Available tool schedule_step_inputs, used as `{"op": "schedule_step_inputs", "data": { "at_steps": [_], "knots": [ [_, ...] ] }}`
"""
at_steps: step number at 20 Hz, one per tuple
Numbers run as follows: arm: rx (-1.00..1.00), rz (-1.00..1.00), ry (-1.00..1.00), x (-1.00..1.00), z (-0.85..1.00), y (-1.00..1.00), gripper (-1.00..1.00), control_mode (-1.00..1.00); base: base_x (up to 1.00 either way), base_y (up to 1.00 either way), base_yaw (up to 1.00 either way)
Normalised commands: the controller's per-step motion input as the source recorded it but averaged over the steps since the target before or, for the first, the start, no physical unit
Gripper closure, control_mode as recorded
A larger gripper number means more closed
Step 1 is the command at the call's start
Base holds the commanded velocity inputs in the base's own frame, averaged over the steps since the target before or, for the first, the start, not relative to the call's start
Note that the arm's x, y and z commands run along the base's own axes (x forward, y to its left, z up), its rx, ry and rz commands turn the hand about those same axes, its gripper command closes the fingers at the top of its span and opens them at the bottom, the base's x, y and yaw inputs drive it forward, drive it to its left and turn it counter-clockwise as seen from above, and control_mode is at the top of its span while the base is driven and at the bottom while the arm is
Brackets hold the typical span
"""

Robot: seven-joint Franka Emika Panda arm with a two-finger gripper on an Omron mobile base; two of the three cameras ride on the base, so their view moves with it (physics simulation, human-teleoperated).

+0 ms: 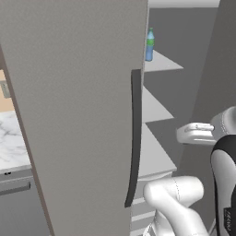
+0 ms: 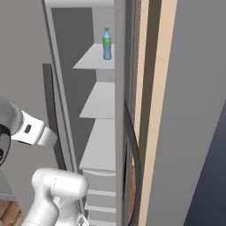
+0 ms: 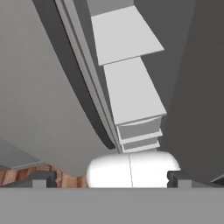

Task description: Take the bottled waters from the counter and place them in the freezer to freeze. Close the freezer door after placing the bottles.

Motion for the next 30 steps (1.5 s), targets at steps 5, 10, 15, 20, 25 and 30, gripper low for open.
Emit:
{"op": "schedule_step_inputs", "data": {
  "at_steps": [5,10,15,20,25,30],
  "knots": [
    [-0.06,0.15,0.0,0.03,-0.35,-0.2,-1.0,-1.0,0.0,0.0,0.0],
    [-0.04,0.03,0.01,0.0,-0.1,-0.06,-1.0,-1.0,0.0,0.0,0.0],
    [0.0,0.0,0.0,0.0,0.0,0.05,-1.0,-1.0,0.0,0.0,0.0],
    [0.0,0.0,0.0,0.0,0.0,0.0,-1.0,-1.0,0.0,0.0,0.0],
    [0.0,0.0,0.0,0.0,0.0,0.0,-1.0,-1.0,0.0,0.0,0.0],
    [0.0,0.0,0.0,0.0,0.0,0.0,-1.0,-1.0,0.0,0.0,0.0]
  ]
}}
